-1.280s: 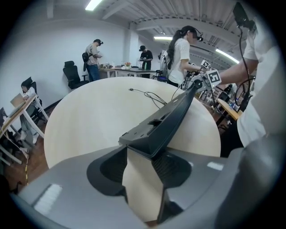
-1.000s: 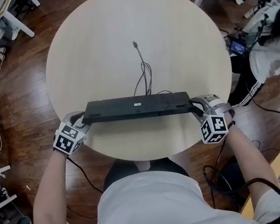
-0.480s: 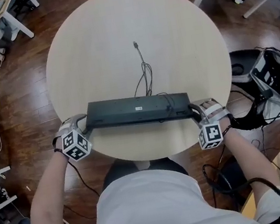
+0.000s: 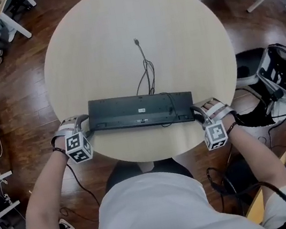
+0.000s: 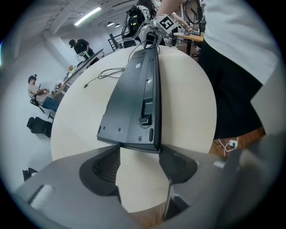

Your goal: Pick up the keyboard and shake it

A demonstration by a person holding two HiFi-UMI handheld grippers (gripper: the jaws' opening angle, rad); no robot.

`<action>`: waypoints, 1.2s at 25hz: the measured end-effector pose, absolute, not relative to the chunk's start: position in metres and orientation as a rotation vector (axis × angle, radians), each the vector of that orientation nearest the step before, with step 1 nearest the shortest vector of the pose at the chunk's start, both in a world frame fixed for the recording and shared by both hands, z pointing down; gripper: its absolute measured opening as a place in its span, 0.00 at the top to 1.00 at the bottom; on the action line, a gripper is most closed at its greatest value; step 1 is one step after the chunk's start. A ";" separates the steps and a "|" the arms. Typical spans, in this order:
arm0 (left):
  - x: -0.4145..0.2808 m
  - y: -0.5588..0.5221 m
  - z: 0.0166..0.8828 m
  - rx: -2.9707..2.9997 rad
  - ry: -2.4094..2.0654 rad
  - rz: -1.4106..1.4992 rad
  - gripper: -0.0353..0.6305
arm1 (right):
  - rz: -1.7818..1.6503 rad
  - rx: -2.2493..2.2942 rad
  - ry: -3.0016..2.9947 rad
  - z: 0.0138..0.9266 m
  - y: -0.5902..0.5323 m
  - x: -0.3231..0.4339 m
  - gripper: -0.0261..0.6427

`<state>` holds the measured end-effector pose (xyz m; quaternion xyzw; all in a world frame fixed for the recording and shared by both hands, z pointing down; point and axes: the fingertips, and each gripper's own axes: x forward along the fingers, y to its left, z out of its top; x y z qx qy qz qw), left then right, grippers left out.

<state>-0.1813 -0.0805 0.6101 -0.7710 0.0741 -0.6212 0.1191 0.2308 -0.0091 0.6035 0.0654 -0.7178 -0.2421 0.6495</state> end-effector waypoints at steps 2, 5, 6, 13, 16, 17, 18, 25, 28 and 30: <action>-0.182 -0.078 0.610 -2.254 0.172 -1.842 0.54 | -0.516 0.105 -1.624 0.605 -0.003 0.231 0.65; -0.183 -0.069 0.611 -2.258 0.116 -1.888 0.53 | -0.463 0.047 -1.624 0.607 0.011 0.232 0.66; -0.184 -0.064 0.612 -2.257 0.097 -1.905 0.54 | -0.448 0.037 -1.622 0.608 0.017 0.232 0.66; -0.190 -0.049 0.616 -2.270 -0.004 -2.000 0.54 | -0.387 0.015 -1.607 0.603 0.025 0.229 0.66; -0.185 -0.070 0.618 -2.324 0.030 -2.046 0.55 | -0.332 0.019 -1.662 0.605 -0.001 0.233 0.66; -0.186 -0.073 0.617 -2.340 0.058 -2.054 0.54 | -0.314 0.035 -1.681 0.604 -0.004 0.232 0.66; -0.189 -0.073 0.616 -2.349 0.091 -2.062 0.54 | -0.301 0.052 -1.695 0.602 -0.005 0.233 0.66; -0.208 -0.074 0.585 -2.450 0.440 -2.071 0.54 | -0.248 0.223 -1.765 0.574 -0.015 0.245 0.67; -0.203 -0.079 0.566 -2.537 0.612 -1.978 0.55 | -0.202 0.340 -1.790 0.562 -0.017 0.247 0.68; -0.191 -0.077 0.553 -2.597 0.650 -1.879 0.55 | -0.153 0.427 -1.801 0.557 -0.010 0.245 0.68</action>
